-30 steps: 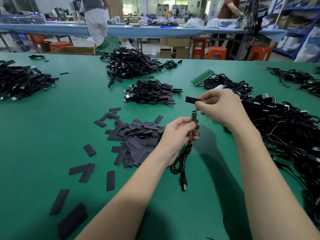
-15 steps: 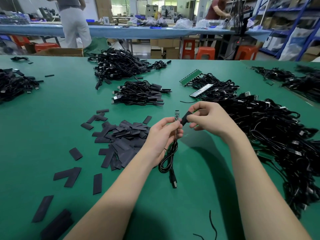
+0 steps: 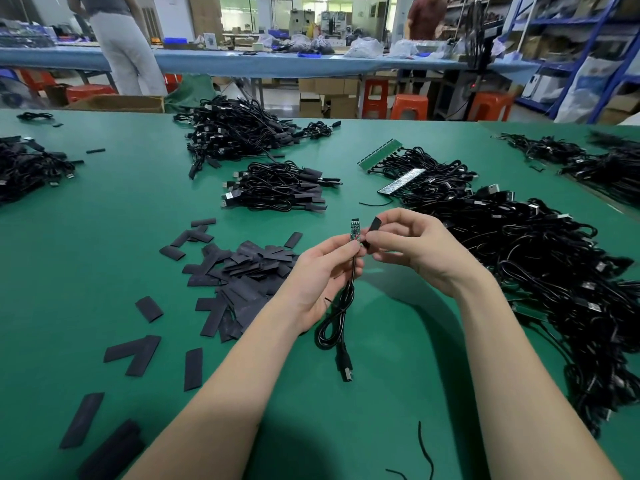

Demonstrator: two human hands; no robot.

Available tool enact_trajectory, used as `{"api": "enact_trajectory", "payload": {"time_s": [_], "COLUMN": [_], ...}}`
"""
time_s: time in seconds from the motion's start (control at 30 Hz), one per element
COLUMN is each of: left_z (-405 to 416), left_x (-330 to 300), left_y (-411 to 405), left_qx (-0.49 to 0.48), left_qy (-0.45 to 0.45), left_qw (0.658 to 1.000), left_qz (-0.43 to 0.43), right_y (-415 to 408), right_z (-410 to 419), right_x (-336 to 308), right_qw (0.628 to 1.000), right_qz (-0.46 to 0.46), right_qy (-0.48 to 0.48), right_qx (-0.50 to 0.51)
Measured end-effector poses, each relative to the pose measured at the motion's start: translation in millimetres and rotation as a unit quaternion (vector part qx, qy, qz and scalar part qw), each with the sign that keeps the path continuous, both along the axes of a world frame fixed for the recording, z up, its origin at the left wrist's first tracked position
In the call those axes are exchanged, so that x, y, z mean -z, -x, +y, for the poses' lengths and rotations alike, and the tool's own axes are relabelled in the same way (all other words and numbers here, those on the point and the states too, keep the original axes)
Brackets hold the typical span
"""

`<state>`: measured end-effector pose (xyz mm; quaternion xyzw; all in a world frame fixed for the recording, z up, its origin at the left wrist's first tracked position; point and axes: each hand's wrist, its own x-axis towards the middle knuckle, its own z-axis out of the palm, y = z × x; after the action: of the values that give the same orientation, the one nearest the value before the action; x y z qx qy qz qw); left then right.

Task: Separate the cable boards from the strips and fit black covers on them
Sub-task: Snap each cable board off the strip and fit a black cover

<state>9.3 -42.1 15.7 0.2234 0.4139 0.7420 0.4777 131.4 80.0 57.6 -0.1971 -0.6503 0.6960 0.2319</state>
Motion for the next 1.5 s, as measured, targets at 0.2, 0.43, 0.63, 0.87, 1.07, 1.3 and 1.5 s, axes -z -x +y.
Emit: {"api": "enact_trajectory", "payload": {"time_s": [0.2,0.43,0.63,0.87,1.07,1.3,1.5], "left_z": [-1,-3,-5,-9,-14,-16,-18], "left_x": [0,-1,-2,-6,-10,-10,-9], "left_y": [1,0,0,-1,0,3,4], "left_qx": [0.003,0.034,0.040,0.082,0.115,0.136,0.190], "left_qy": [-0.009,0.000,0.003,0.004,0.011,0.011,0.013], "left_qw": [1.000,0.999,0.999,0.996,0.993,0.991,0.982], "left_qz": [-0.012,0.000,0.010,0.015,0.018,0.016,0.015], "right_y": [3,8,10,1,-8,-10,-16], "right_z": [2,1,0,5,11,10,11], "right_x": [-2,0,1,-1,-1,-2,-1], "right_qw": [0.992,0.986,0.986,0.990,0.994,0.995,0.991], "right_qz": [0.081,0.113,0.112,0.087,0.066,0.051,0.016], "right_qy": [0.071,0.097,0.082,0.095,0.085,0.091,0.125], "right_qx": [0.059,0.071,0.089,0.052,0.029,0.007,-0.041]}}
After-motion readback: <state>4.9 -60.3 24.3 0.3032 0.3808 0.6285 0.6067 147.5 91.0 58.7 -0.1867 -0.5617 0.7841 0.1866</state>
